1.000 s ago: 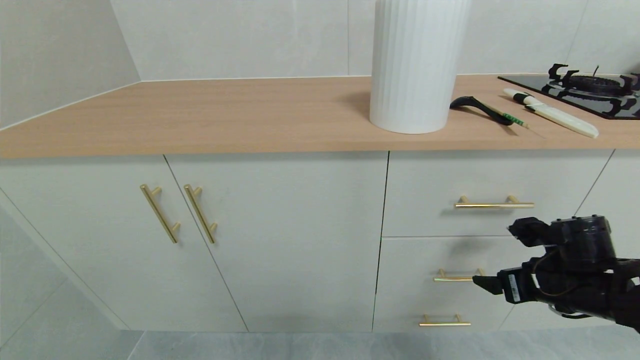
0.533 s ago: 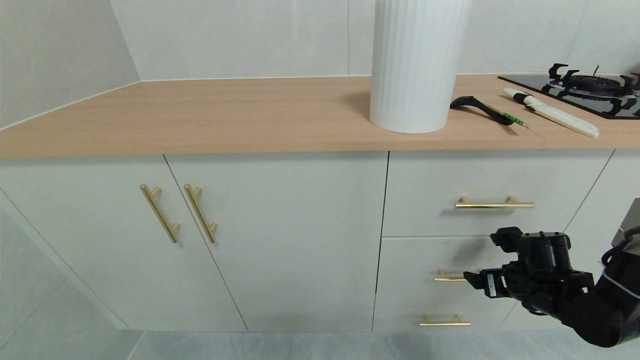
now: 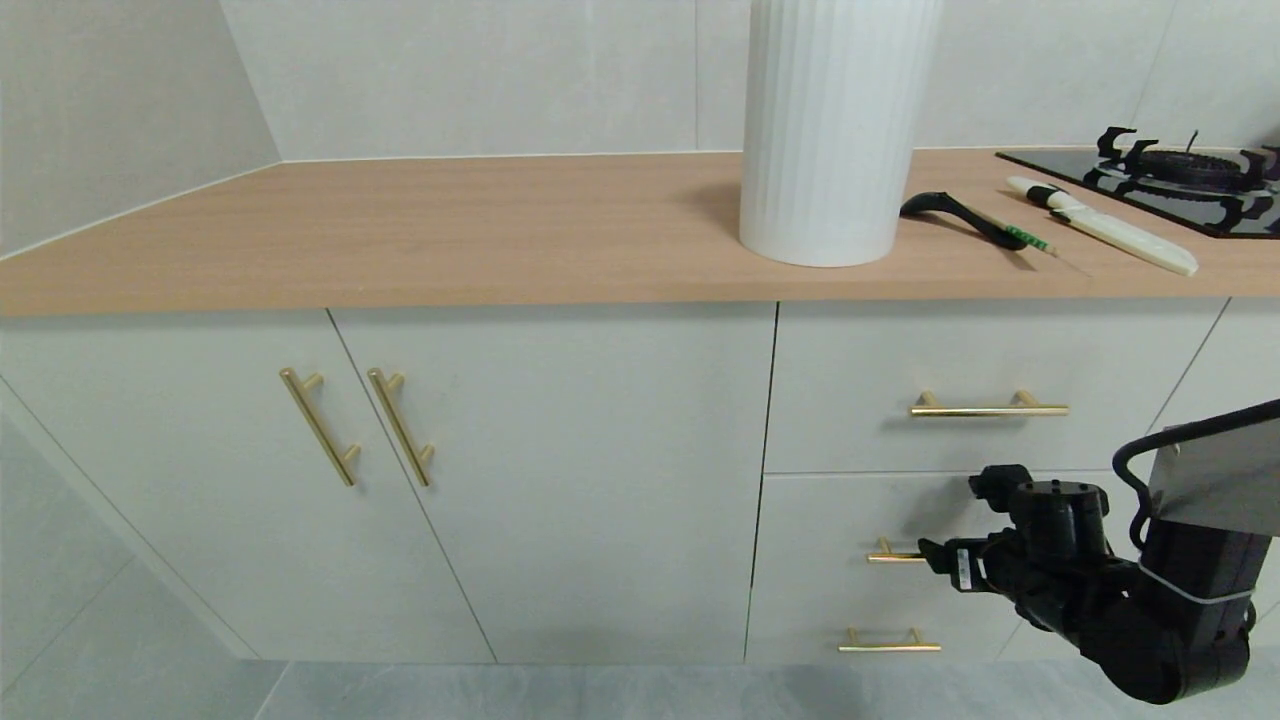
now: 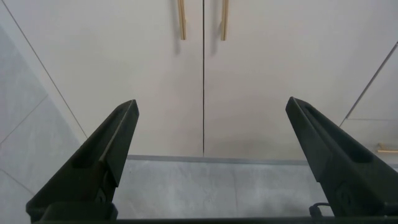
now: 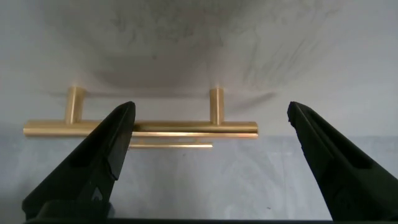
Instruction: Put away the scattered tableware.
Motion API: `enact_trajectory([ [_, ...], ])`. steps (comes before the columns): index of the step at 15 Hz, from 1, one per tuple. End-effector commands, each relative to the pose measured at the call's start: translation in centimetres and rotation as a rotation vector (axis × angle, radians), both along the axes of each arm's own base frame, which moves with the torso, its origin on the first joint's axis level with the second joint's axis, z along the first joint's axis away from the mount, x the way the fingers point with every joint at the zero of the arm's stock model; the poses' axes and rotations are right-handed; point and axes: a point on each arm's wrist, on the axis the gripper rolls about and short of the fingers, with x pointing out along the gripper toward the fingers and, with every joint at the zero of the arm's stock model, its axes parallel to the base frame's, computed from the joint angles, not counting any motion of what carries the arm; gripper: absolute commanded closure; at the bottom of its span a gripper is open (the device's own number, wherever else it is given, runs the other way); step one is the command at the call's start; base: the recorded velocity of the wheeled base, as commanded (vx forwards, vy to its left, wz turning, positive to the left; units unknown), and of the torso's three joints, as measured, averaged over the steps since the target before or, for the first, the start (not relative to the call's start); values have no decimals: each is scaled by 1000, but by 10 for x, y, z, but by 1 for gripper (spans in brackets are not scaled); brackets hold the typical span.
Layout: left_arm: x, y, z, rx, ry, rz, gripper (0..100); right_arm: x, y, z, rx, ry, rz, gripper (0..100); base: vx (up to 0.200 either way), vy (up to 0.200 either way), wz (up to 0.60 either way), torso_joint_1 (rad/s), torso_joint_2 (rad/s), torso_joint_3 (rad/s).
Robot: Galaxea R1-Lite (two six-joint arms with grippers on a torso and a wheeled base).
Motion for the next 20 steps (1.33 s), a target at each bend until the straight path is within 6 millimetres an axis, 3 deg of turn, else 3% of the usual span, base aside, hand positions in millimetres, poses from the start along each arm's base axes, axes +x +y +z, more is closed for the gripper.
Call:
enact_trajectory([
  [1,0,0,0,-1,0,0,0,6,1,-5,14,-3,-14,0,0,0,0,0,0,0],
  [8,0,0,0,-1,0,0,0,10,1,-9,27,-7,-41,0,0,0,0,0,0,0],
  [20,0,0,0,-1,0,0,0,-1,0,-16,-21,68,-16,0,0,0,0,0,0,0],
])
